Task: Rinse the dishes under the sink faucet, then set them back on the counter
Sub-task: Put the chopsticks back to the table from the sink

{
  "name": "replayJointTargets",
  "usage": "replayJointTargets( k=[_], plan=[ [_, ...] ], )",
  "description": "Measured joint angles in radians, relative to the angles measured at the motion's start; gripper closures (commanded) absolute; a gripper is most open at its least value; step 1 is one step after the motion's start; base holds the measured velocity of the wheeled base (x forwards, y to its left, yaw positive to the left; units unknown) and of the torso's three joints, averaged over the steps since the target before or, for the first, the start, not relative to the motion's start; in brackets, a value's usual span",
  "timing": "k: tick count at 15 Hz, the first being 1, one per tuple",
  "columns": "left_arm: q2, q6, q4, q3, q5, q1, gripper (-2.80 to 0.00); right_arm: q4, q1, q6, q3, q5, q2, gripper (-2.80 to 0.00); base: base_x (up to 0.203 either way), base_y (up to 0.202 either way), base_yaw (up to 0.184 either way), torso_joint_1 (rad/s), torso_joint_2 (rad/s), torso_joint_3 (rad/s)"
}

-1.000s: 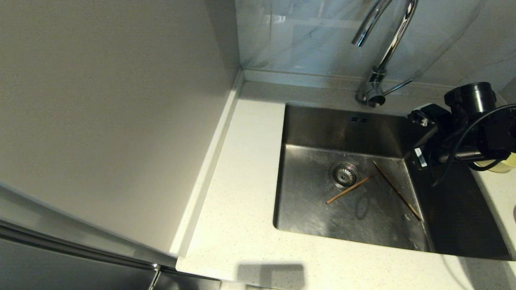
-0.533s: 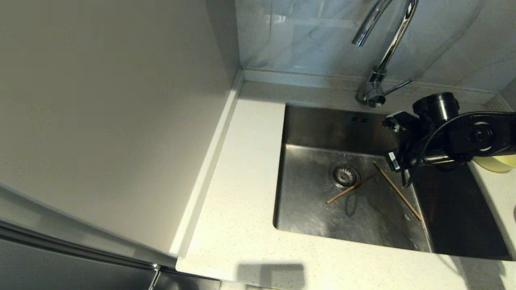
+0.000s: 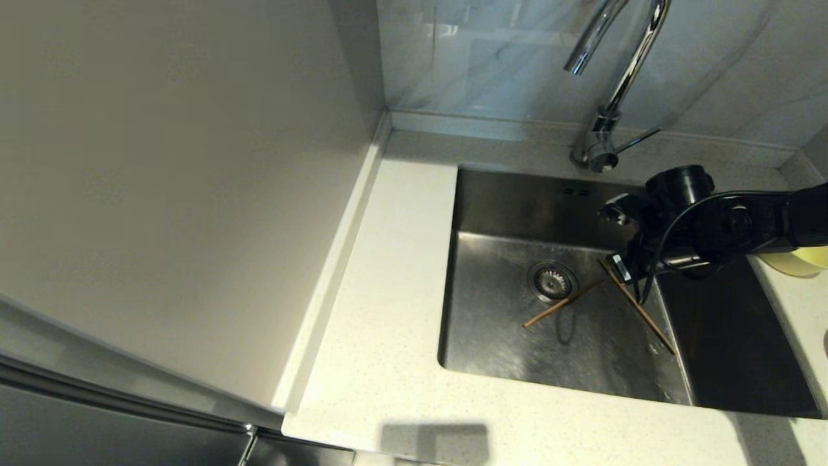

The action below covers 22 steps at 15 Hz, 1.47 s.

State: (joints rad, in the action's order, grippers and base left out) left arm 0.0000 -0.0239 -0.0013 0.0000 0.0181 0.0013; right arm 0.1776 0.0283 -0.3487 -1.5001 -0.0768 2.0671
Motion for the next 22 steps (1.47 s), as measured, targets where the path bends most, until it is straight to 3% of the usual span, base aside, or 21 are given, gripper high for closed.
replayJointTargets(
  k=[5,9,13,18,21,22],
  plan=[
    [0.000,0.000,0.000,0.000,0.000,0.000,0.00,0.054,0.002,0.035,-0.007,-0.027,0.028,0.00,0.000,0.000,0.000,0.000,0.00,0.000],
    [0.000,0.000,0.000,0.000,0.000,0.000,0.00,0.137,0.070,0.241,-0.099,-0.138,0.066,0.00,0.000,0.000,0.000,0.000,0.00,0.000],
    [0.000,0.000,0.000,0.000,0.000,0.000,0.00,0.356,0.134,0.472,-0.292,-0.165,0.126,0.00,0.000,0.000,0.000,0.000,0.00,0.000],
    [0.000,0.000,0.000,0.000,0.000,0.000,0.00,0.378,0.145,0.617,-0.401,-0.268,0.227,0.00,0.000,0.000,0.000,0.000,0.00,0.000],
    [0.000,0.000,0.000,0.000,0.000,0.000,0.00,0.377,0.137,0.638,-0.413,-0.289,0.265,0.00,0.000,0.000,0.000,0.000,0.00,0.000],
    [0.000,-0.001,0.000,0.000,0.000,0.000,0.00,0.375,0.134,0.638,-0.415,-0.297,0.272,-2.80,0.000,0.000,0.000,0.000,0.00,0.000]
  ],
)
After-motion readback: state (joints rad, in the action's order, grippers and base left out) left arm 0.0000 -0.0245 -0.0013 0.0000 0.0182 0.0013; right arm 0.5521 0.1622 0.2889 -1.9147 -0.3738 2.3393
